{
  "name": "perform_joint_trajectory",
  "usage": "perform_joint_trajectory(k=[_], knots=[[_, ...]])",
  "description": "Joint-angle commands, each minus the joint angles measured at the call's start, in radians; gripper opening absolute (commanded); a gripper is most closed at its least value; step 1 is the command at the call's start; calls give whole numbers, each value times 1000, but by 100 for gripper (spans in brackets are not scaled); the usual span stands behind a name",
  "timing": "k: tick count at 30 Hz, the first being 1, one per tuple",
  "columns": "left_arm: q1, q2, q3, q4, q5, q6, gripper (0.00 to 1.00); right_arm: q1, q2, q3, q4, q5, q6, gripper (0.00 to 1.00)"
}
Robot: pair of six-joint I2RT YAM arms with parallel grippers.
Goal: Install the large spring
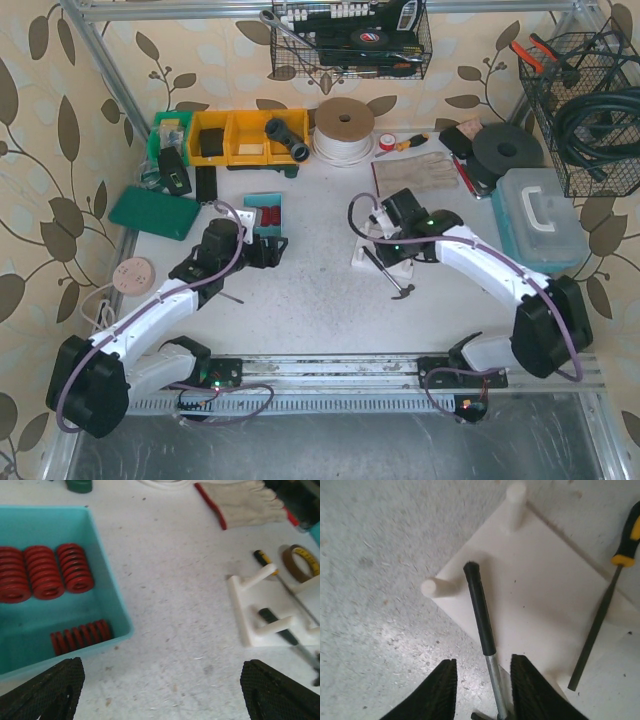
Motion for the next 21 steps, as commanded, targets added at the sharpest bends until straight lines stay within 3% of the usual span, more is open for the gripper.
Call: perform_joint_trajectory(k=[1, 7, 21], knots=[[-7, -23, -40, 118, -104, 69, 88, 21, 72, -35, -6, 60, 5, 31], [-7, -72, -56, 93, -187, 89, 88, 28, 152, -62, 23, 52, 20, 28], [-7, -162, -96, 99, -226, 79, 88, 33, 229, -58, 81, 43, 16, 29]])
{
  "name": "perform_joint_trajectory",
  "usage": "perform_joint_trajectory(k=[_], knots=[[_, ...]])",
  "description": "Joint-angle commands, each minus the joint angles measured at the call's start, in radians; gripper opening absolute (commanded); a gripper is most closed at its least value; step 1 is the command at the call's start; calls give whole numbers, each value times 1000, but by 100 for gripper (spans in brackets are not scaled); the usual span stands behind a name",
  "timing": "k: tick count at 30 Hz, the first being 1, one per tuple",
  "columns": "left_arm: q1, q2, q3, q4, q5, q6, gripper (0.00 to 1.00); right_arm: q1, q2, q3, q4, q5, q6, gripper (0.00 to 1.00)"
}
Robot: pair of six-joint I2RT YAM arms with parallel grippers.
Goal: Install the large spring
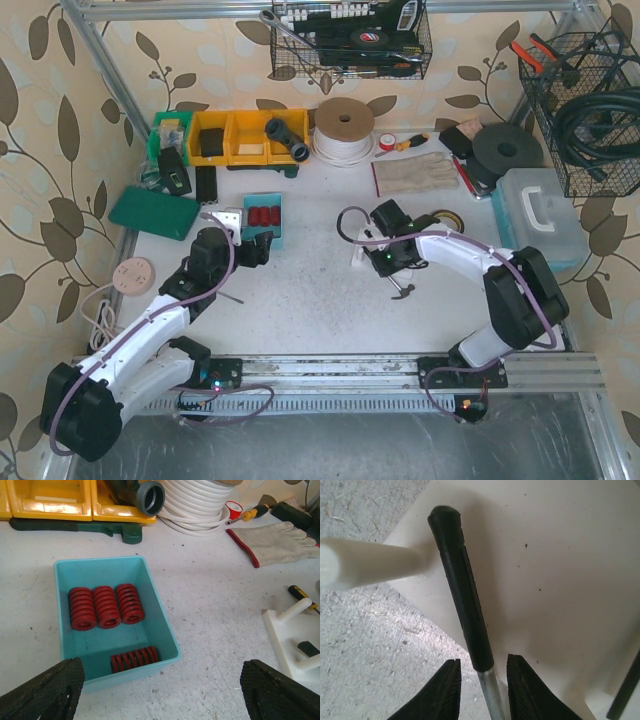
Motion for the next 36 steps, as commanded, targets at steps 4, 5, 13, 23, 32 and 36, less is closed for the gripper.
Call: perform_joint_trajectory(k=[4, 5, 13, 23, 32, 36], knots=[[-7, -1, 5, 33, -21, 9, 88, 10, 69, 37, 36, 7, -2, 30], [-6, 1, 6, 31, -19, 9, 88, 12, 77, 44, 36, 11, -3, 30], [-7, -11, 3, 29, -20, 8, 88, 16, 121, 66, 45, 14, -4, 26], [-7, 2, 9, 26, -20, 5, 88, 15, 126, 76, 29, 29, -10, 15], [-7, -1, 4, 25, -36, 5, 88, 15, 71, 65, 3, 40, -19, 0], [-7, 6, 5, 23, -47, 1, 91, 16, 15, 60, -23, 33, -15, 0]])
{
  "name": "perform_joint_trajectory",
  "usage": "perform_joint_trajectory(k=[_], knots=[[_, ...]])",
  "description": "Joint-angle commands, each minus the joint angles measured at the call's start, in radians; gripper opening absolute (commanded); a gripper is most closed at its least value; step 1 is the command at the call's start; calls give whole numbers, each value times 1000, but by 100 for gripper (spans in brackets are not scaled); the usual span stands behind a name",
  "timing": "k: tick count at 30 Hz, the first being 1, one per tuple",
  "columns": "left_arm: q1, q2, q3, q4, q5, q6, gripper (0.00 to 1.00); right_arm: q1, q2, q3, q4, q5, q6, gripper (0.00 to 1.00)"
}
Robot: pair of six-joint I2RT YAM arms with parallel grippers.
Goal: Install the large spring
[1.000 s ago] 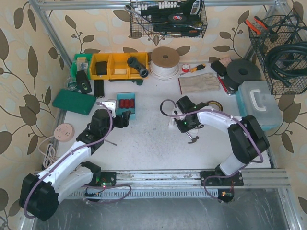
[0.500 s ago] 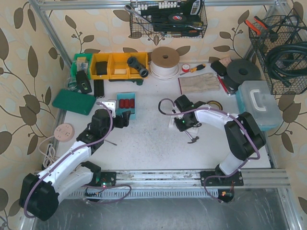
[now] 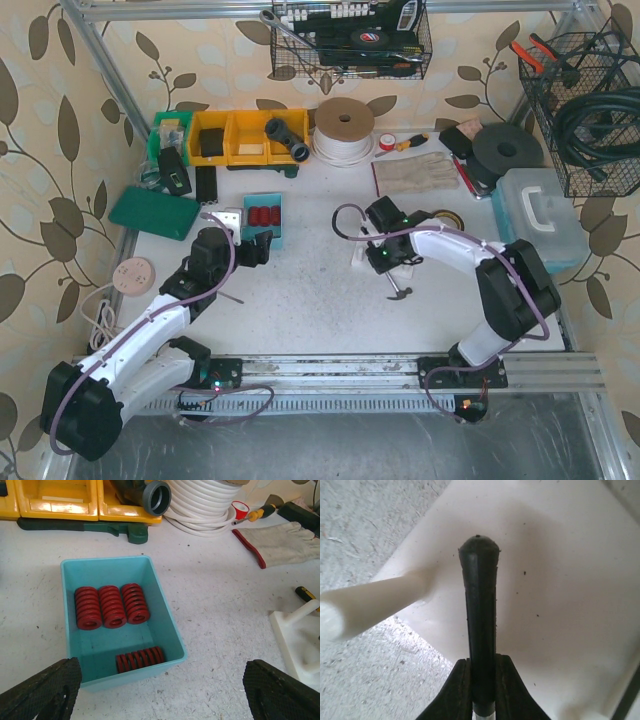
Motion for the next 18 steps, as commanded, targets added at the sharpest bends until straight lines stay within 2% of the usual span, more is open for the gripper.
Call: perform_joint_trajectory(k=[1, 6, 13, 18], knots=[[-6, 1, 7, 23, -26, 2, 91, 6, -89, 8, -48, 2, -5, 0], [-7, 6, 6, 26, -28, 2, 93, 6, -176, 16, -91, -9, 13, 0], [-7, 21, 6, 33, -22, 5, 94, -2, -238, 94, -211, 105, 38, 0], [-7, 25, 5, 41, -14, 3, 94, -72, -299, 138, -236, 150, 41, 0]])
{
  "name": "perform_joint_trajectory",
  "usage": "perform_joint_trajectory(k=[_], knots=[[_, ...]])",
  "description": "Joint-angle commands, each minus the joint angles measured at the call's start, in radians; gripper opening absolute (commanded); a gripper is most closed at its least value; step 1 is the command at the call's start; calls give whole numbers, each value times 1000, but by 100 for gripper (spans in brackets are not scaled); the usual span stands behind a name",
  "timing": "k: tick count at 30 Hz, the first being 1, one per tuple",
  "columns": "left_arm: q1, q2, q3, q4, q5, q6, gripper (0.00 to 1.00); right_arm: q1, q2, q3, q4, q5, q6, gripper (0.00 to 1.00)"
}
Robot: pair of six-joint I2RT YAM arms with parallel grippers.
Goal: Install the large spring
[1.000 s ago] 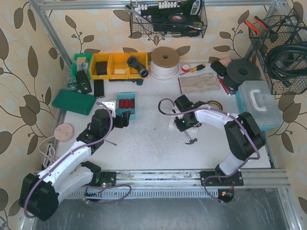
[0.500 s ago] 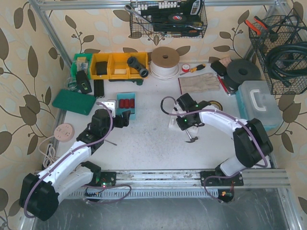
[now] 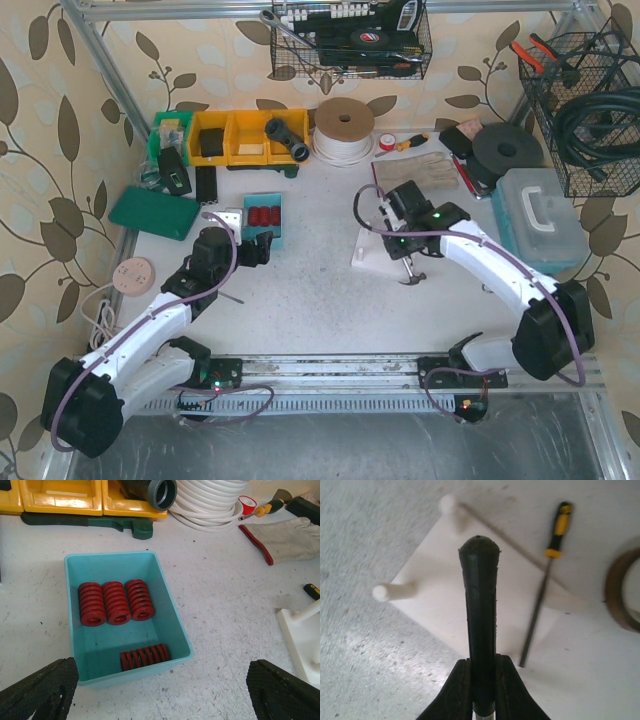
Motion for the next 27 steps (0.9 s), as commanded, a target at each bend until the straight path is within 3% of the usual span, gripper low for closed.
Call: perform_joint_trajectory(k=[1, 6, 13, 27], knots=[[-7, 5, 5, 40, 5, 3, 94, -73, -61, 67, -58, 87, 10, 0], [-7, 5, 4, 46, 14, 0, 93, -164, -28, 137, -59, 187, -29, 0], [-7, 0, 5, 41, 9, 2, 93, -259, 150, 289, -48, 326, -70, 0], [-7, 1, 0, 57, 23, -5, 92, -474, 433, 342, 28, 162, -130, 0]])
